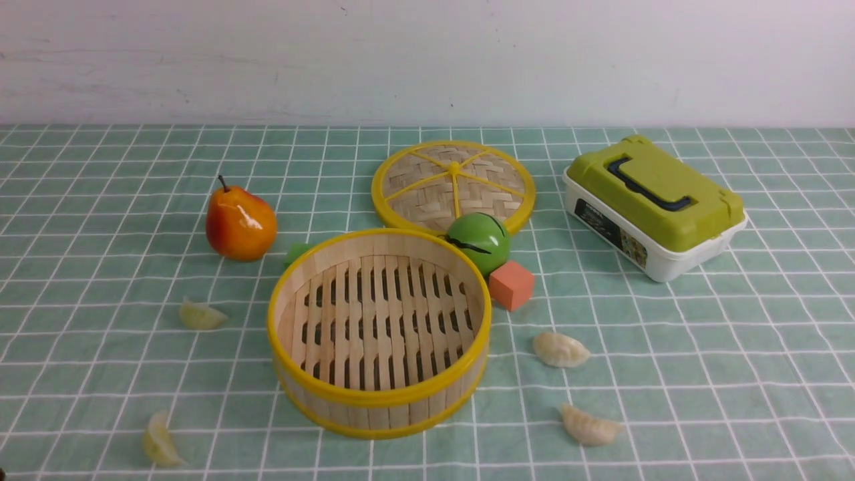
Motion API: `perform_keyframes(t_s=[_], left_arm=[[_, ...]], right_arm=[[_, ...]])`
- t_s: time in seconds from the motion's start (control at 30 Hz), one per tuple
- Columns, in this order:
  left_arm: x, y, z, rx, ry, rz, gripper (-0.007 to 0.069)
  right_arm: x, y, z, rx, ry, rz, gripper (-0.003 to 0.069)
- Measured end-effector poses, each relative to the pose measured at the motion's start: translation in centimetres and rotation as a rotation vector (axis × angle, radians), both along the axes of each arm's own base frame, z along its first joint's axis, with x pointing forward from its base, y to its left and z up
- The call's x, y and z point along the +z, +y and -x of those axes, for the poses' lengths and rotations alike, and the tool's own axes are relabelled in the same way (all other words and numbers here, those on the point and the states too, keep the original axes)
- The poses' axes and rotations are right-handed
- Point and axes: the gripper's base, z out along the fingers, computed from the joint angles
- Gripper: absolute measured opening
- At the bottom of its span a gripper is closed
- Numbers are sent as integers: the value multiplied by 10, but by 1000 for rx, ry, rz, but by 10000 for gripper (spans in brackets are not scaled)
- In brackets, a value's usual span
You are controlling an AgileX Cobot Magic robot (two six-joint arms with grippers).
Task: Put the dumplings into the steamer on the table with the blue tablecloth.
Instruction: 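Reach for and grasp a dumpling on the table with the left gripper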
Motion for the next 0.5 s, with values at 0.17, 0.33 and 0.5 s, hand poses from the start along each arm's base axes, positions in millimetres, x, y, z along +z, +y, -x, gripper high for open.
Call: perform_keyframes(t_s=[0.17,0.33,0.5], left_arm=[[19,-1,1,-9,-209,3,127],[40,-2,8,-26,-449,38,133],[54,-2,16,-105,-619,281,137]], right_arm=[[20,-1,-1,-10,-216,-18,240],[40,-2,2,-19,-432,-137,240],[53,-7,7,2,-560,-513,240]])
